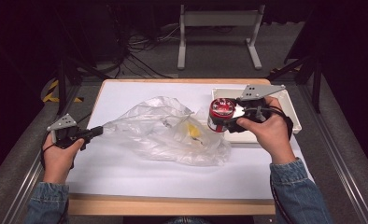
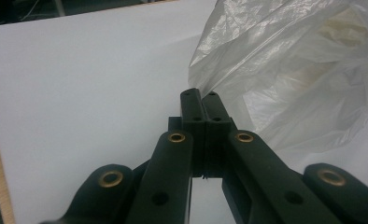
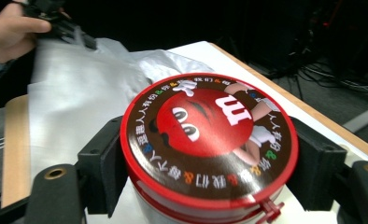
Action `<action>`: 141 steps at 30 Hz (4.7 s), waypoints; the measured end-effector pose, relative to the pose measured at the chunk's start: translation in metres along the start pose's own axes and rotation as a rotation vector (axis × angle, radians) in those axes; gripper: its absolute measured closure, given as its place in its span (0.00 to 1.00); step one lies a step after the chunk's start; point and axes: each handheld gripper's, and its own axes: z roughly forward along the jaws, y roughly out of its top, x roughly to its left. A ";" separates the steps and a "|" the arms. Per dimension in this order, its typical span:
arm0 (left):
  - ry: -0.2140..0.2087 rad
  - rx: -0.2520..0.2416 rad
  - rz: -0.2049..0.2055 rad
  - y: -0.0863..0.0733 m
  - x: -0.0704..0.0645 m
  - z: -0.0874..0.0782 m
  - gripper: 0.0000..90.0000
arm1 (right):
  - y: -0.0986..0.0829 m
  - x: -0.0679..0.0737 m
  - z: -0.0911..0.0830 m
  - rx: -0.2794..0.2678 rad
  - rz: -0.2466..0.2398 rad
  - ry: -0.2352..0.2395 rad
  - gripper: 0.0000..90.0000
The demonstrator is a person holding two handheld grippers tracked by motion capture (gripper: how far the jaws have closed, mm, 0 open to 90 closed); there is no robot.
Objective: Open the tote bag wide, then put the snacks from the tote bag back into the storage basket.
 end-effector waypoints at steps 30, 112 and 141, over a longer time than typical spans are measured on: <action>0.090 -0.113 -0.052 -0.015 -0.004 -0.048 0.24 | -0.044 -0.070 -0.003 0.004 0.078 -0.218 0.28; 0.126 -0.076 -0.057 -0.033 -0.008 -0.064 0.20 | -0.117 -0.105 0.097 0.093 0.081 -0.219 0.28; 0.092 -0.066 -0.040 -0.025 -0.008 -0.049 0.19 | -0.098 -0.097 0.073 0.082 0.063 -0.194 0.14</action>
